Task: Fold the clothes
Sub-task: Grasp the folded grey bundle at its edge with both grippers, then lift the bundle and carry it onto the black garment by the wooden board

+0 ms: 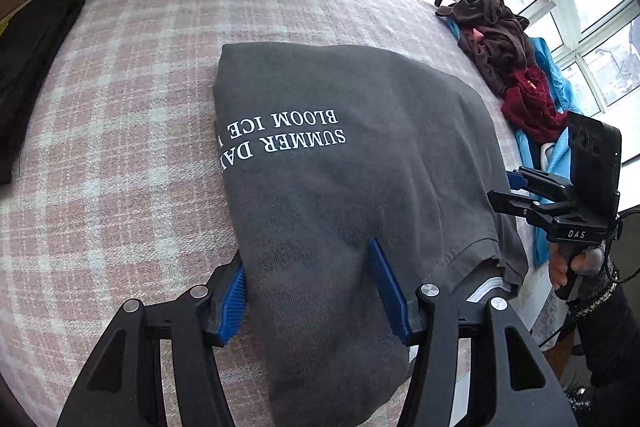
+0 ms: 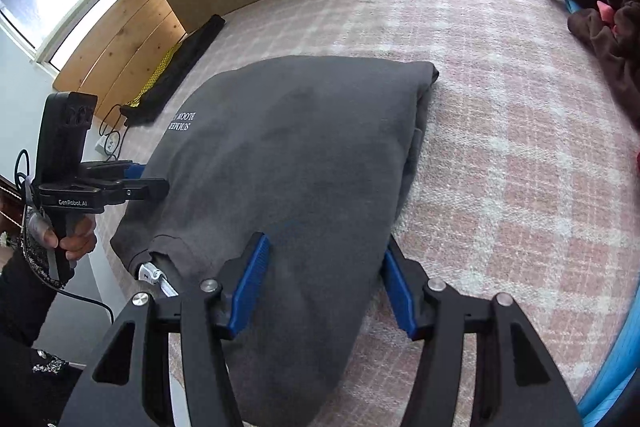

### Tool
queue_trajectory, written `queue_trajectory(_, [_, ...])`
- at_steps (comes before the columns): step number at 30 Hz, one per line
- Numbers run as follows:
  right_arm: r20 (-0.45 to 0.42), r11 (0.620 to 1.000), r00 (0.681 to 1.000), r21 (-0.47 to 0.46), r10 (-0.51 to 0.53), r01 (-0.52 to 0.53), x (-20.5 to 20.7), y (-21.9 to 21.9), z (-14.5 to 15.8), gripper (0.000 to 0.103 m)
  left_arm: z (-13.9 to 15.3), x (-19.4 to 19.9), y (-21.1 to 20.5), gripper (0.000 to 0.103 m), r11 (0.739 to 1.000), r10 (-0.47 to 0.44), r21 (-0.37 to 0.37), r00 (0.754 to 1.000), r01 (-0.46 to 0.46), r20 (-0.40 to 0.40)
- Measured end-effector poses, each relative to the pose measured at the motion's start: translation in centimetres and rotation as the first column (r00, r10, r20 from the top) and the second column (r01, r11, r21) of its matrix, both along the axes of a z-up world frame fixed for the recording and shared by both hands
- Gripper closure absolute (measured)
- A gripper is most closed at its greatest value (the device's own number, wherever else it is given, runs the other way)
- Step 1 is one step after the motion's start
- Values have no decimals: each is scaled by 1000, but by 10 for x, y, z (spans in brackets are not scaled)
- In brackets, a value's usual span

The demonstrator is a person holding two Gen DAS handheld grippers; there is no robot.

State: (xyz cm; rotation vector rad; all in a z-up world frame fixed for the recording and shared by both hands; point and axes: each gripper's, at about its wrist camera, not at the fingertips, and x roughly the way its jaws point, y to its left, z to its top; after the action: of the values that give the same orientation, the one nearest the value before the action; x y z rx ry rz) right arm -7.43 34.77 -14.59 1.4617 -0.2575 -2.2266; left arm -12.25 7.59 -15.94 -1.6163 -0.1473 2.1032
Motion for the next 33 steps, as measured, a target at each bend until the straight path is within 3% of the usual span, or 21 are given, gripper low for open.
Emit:
queue_trajectory(4, [-24,1000,999,2,24,-24,1,-7,-1,47,-1,1,9,56,1000,2,-9,1000,-2,-28])
queue_trajectory(5, [-30,1000,999,2,28,-28,1,-8,-1,47,-1,2,11,63,1000,-2,-9,999,2,-34])
queue_trajectory(6, [-36,999,999,2,33,-33,1,-10,-1,51,-1,2,12,70,1000,3,-5,999,-3,-40])
queue_trajectory(7, [-40,999,999,-3,35,-36,1,-11,-1,66,-2,1,13,71,1000,10,0,999,-10,-45])
queue_trajectory(11, [-47,998,998,-44,34,-36,-3,-18,-4,81,0,3,11,83,998,48,35,997,-47,-56])
queue_trajectory(15, [-86,993,995,-98,58,-66,-3,-24,15,85,14,5,10,85,995,67,80,995,-61,-79])
queue_trajectory(22, [-188,982,976,-131,107,-133,-10,-50,73,86,72,2,3,86,995,49,99,978,-29,-204])
queue_trajectory(28, [-287,975,949,-133,135,-179,-26,-90,125,86,126,-6,-56,86,994,80,94,946,-53,-315])
queue_trajectory(33, [-361,968,917,-113,168,-222,-51,-162,158,86,162,-17,-135,86,993,118,75,912,-96,-392])
